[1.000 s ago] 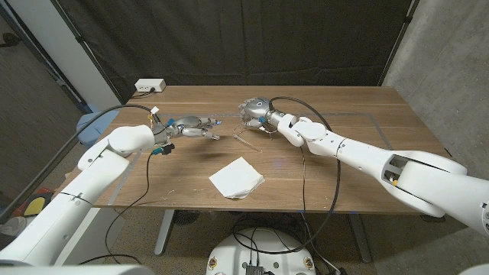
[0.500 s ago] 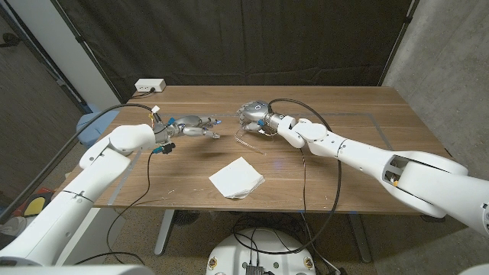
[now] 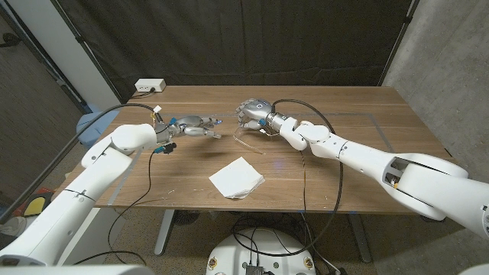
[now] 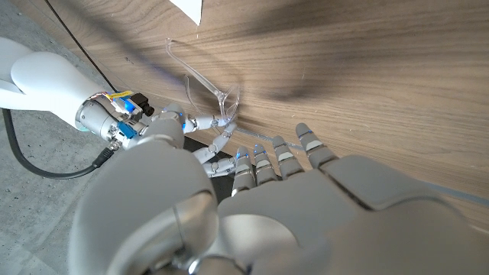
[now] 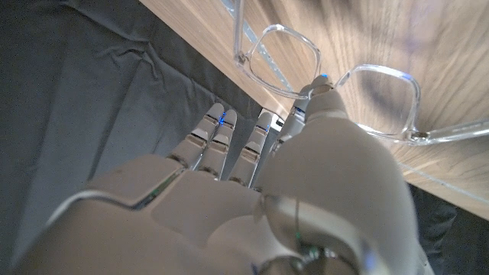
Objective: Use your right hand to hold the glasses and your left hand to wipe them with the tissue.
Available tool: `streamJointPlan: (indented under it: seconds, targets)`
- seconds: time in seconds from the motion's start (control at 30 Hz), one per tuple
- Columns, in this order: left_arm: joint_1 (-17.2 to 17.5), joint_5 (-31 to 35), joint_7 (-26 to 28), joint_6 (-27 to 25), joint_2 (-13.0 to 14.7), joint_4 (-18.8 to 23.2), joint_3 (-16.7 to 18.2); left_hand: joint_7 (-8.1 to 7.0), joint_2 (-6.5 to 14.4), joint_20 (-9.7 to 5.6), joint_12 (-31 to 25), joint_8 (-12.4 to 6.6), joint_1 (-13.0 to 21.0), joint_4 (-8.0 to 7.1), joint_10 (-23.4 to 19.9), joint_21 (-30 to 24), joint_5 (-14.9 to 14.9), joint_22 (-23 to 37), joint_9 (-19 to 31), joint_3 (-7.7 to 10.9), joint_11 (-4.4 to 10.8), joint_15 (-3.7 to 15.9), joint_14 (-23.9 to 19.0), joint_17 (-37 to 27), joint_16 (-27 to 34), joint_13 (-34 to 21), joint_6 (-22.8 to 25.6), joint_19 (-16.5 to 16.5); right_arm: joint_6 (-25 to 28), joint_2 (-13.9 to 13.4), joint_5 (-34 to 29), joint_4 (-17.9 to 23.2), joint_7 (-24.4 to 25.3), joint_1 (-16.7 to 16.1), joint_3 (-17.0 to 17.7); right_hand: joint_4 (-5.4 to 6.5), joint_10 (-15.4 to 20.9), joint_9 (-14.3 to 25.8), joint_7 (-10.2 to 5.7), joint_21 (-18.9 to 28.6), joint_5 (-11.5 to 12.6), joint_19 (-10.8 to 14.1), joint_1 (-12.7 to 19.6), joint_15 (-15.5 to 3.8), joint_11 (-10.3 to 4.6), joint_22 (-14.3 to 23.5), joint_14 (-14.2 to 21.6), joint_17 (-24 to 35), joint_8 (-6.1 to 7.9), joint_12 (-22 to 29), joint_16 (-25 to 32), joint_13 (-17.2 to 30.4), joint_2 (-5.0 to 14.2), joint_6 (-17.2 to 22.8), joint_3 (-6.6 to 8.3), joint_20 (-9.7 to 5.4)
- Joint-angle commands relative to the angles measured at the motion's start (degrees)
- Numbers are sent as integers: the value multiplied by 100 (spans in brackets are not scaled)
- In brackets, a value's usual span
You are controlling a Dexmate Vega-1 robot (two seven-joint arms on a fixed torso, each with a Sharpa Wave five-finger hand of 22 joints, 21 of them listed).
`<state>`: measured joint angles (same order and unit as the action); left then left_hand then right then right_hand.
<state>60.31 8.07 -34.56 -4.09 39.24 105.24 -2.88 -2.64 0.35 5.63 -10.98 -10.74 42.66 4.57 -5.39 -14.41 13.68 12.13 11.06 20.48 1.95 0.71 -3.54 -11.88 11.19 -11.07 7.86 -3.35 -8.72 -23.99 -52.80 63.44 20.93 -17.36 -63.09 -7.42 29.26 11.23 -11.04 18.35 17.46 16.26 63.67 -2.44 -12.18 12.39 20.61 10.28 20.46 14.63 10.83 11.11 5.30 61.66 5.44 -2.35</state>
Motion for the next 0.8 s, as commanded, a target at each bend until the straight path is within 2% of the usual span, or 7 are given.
streamJointPlan:
  seconds: [0.03, 0.2, 0.27, 0.43, 0.63, 0.73, 0.8]
  targets:
    - [-65, 37, -19, -32, -26, -2, -71, -30, 6, 7, 8, 1, 14, -31, 37, -41, 32, 18, 19, -8, -10, -13, 15, -4, -11, -10, -50, 46, -274, 142, 582, -352, 1449, -247, 372, -19, 104, 5, -82, 44, 25, 61, 70, -1063, 12, 29, 79, 20, -4, 46, 3, 9, 4, 454, -9, -682]
    - [-151, 51, -64, -2, -30, -46, -140, -39, 0, 5, 27, 17, 21, -28, 126, -43, 25, 19, 17, -24, 44, 22, 51, 2, -20, -6, -131, 48, -341, 205, 679, -496, 2171, -367, 505, -29, 194, -19, -64, 64, 35, 81, 124, -1072, 11, 38, 125, 26, -28, 61, 9, 8, -16, 548, -49, -745]
    - [-171, 51, -76, 10, -32, -62, -151, -43, -5, 1, 23, 12, 26, -24, 136, -43, 21, 19, 17, -32, 45, 24, 55, 5, -18, -4, -141, 51, -368, 199, 710, -489, 2269, -390, 528, -34, 270, -38, -52, 85, 48, 106, 168, -1075, 9, 45, 182, 32, -52, 75, 22, 9, -19, 618, -76, -768]
    - [-291, 70, -151, 71, -33, -138, -253, -104, -20, -35, 10, 0, 40, -13, 146, -47, 13, 18, 14, -52, 93, 56, 50, 13, -11, 1, -159, 47, -376, -10, 825, -64, 2617, -645, 716, -35, 471, -71, -37, 131, 78, 141, 252, -1078, 3, 67, 302, 42, -158, 112, 34, 14, -72, 719, -182, -791]
    - [-432, 125, -248, 185, -11, -207, -383, -117, -45, -35, -10, -26, 62, 4, 154, -52, 3, 18, 11, -84, 76, 42, 51, 23, -4, 7, -156, 45, -144, -258, 763, 430, 2764, -884, 866, -27, 514, -61, -29, 151, 91, 156, 275, -1081, 3, 77, 337, 44, -179, 110, 33, 10, -81, 788, -225, -805]
    - [-497, 165, -295, 236, 8, -198, -444, -428, -91, 1, -20, -41, 113, 42, 175, -50, 3, 16, 9, -119, 51, 5, 55, 34, -2, 11, -151, 60, 2, -325, 733, 557, 2803, -964, 926, -22, 522, -53, -36, 156, 96, 149, 285, -1083, 3, 82, 345, 45, -195, 103, 30, 8, -82, 797, -244, -808]
    - [-556, 211, -358, 265, 42, -186, -508, -692, -117, 14, -21, -61, 137, 60, 198, -51, 7, 14, 9, -142, 50, 5, 68, 37, -3, 12, -110, 62, 74, -360, 755, 627, 2808, -1016, 976, -18, 526, -39, -39, 158, 99, 144, 291, -1084, 3, 86, 343, 44, -198, 98, 25, 6, -82, 808, -256, -810]
